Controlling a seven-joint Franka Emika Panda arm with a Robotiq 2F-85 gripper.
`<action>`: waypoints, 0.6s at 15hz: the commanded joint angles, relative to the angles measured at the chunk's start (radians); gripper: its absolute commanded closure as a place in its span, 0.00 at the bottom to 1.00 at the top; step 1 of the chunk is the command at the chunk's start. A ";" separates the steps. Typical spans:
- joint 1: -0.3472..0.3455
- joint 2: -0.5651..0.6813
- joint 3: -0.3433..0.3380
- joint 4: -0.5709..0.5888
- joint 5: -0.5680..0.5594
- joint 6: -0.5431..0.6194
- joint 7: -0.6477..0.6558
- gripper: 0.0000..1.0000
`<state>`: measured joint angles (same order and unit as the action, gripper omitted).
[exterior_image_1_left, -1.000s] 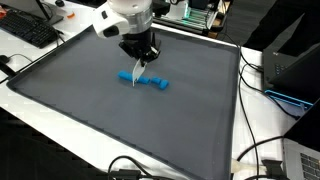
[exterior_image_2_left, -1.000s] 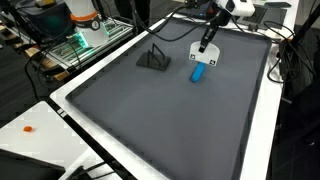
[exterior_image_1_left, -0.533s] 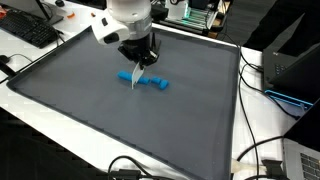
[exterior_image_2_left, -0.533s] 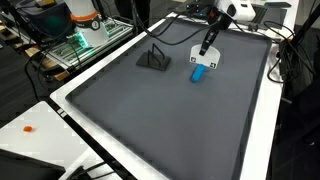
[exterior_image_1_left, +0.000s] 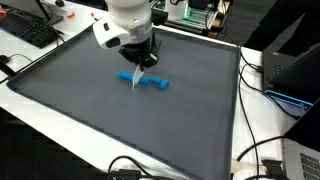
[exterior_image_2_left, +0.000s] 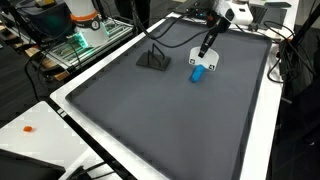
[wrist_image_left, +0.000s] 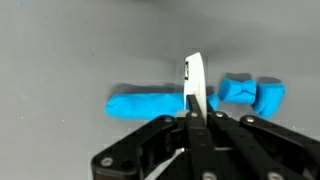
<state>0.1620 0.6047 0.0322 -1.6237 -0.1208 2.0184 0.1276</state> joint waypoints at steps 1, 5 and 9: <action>-0.009 0.024 0.000 -0.032 -0.003 0.052 -0.013 0.99; -0.013 0.026 0.001 -0.050 0.003 0.067 -0.012 0.99; -0.026 0.019 0.017 -0.065 0.043 0.065 -0.019 0.99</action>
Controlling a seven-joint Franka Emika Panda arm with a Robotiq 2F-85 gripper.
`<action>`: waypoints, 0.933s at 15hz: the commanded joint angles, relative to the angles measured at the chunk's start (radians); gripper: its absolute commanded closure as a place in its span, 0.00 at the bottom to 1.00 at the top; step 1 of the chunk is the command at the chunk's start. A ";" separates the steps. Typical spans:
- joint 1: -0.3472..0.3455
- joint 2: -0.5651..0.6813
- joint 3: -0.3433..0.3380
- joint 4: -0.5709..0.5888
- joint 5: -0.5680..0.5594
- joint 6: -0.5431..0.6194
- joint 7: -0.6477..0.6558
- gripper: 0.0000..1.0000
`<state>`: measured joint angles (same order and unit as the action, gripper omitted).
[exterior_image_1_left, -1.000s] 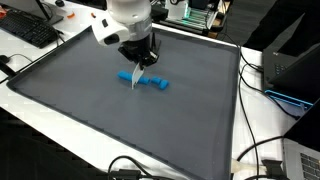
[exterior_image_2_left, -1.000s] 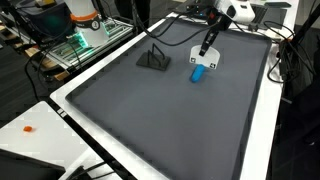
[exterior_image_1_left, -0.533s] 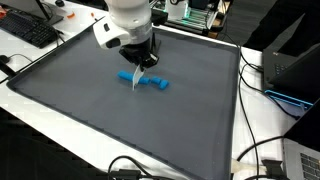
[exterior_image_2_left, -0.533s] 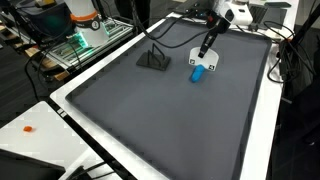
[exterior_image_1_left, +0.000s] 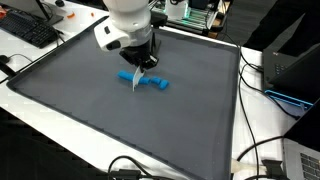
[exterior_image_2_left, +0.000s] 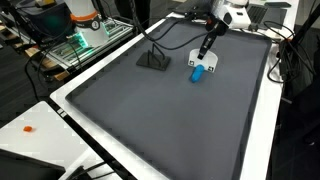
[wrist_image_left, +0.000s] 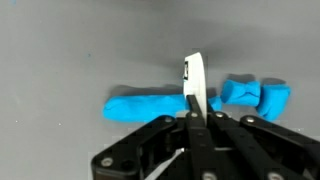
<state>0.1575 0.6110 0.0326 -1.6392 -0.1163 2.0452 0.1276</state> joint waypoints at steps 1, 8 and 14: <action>-0.023 0.006 0.017 -0.055 0.046 0.036 -0.019 0.99; -0.035 -0.032 0.022 -0.086 0.098 0.001 -0.011 0.99; -0.036 -0.060 0.021 -0.116 0.126 0.006 -0.007 0.99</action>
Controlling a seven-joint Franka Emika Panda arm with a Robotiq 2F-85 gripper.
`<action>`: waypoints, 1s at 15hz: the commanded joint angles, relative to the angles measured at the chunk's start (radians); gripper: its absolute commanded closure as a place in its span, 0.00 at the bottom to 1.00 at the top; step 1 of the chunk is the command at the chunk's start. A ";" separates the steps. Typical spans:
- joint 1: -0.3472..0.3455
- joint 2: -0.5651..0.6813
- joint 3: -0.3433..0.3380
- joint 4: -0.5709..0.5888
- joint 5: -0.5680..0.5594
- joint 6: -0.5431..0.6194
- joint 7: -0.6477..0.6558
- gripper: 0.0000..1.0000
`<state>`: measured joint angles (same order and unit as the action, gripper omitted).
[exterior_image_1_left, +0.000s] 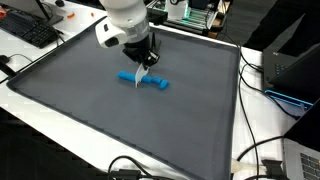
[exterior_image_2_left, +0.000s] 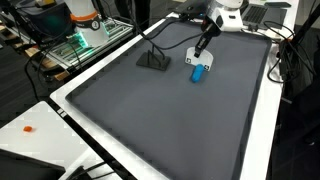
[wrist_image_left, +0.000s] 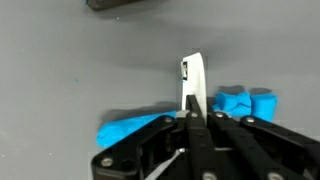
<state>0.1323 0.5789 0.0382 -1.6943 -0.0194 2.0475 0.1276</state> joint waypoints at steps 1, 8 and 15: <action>-0.010 -0.032 0.014 -0.064 0.028 0.003 -0.005 0.99; -0.006 -0.061 0.001 -0.049 0.003 -0.013 -0.001 0.99; -0.007 -0.092 -0.019 -0.015 -0.038 -0.030 -0.003 0.99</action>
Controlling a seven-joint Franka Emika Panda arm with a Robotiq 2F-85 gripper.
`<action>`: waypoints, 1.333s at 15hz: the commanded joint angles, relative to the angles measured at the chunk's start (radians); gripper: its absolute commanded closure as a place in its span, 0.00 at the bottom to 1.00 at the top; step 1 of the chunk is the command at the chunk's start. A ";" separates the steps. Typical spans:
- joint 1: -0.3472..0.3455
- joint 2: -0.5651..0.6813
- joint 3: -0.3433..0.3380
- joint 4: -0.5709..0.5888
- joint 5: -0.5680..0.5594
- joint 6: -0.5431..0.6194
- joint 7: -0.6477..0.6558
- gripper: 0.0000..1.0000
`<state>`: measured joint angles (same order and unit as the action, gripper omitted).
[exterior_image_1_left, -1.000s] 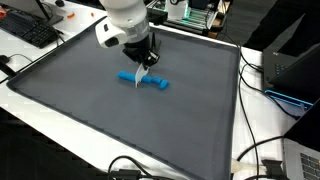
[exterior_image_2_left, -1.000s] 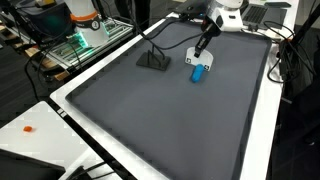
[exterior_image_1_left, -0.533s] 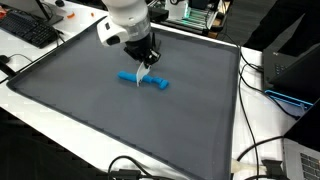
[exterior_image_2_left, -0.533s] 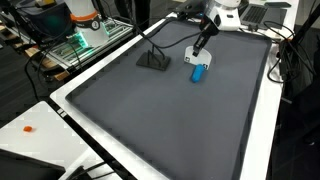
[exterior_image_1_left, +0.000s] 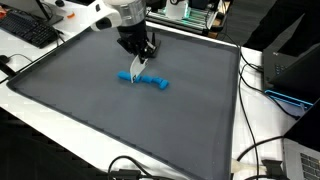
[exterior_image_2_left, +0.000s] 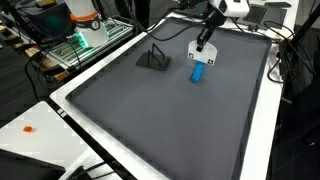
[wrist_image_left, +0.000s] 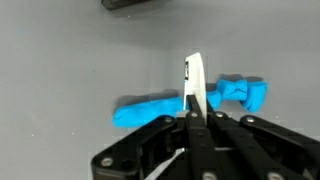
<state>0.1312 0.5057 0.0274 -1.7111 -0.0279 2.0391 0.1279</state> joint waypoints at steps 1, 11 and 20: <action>-0.009 -0.017 -0.011 0.010 -0.031 -0.019 -0.003 0.99; -0.023 0.039 -0.015 0.059 -0.048 -0.012 -0.021 0.99; -0.021 0.099 -0.019 0.084 -0.077 -0.003 -0.043 0.99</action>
<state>0.1144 0.5768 0.0084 -1.6440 -0.0868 2.0381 0.1054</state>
